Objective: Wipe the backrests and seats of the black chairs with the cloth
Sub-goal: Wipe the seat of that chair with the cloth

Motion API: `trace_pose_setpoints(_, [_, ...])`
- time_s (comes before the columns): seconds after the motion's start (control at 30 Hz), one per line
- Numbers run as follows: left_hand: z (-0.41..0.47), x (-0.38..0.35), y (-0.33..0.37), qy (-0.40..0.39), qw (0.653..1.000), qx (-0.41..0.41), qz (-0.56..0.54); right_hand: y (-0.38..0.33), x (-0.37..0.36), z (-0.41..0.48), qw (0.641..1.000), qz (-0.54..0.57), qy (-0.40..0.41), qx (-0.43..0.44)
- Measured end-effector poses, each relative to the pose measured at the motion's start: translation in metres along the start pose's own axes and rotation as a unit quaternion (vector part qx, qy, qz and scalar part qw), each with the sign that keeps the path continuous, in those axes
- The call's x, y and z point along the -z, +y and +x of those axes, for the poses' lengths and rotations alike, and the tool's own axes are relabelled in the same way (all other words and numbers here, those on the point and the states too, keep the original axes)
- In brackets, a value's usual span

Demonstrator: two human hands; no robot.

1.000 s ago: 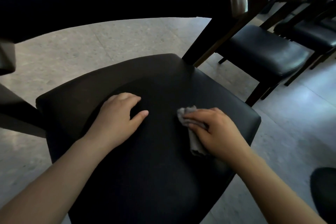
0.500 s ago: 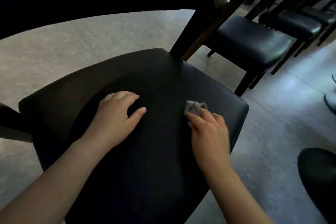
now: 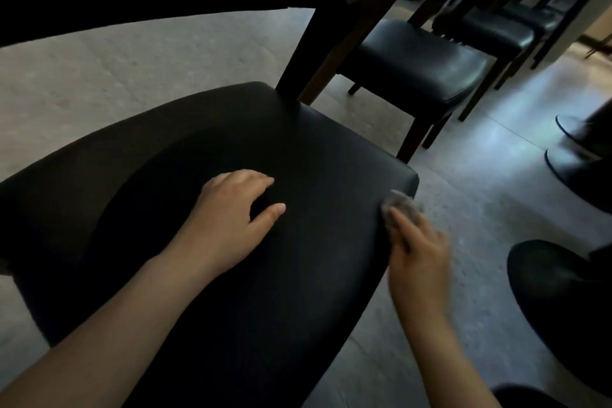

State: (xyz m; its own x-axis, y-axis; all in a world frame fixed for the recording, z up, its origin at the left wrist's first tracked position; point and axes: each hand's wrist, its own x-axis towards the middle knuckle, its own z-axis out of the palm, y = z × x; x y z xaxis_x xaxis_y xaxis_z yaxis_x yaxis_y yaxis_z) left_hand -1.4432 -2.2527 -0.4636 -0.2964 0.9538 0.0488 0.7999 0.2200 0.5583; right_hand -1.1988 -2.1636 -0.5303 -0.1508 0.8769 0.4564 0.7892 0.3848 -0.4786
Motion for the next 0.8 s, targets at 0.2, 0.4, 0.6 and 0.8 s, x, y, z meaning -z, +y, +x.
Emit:
trace_pose_setpoints(0.2, [0.002, -0.01, 0.008, -0.034, 0.999, -0.028, 0.026, -0.014, 0.007, -0.018, 0.996, 0.087, 0.012, -0.002])
trace_pose_setpoints(0.4, [0.007, -0.017, 0.014, -0.042, 0.998, -0.039, 0.03, 0.013, -0.018, -0.009, 0.994, 0.087, 0.061, -0.032])
trace_pose_setpoints(0.6, [0.008, -0.024, 0.012, -0.057, 0.995, -0.041, 0.07, 0.005, 0.012, -0.01, 0.983, 0.169, 0.047, -0.056])
trace_pose_setpoints(0.8, [0.009, -0.026, 0.012, -0.061, 0.994, -0.041, 0.084, 0.014, -0.011, -0.022, 0.991, 0.122, 0.024, 0.053])
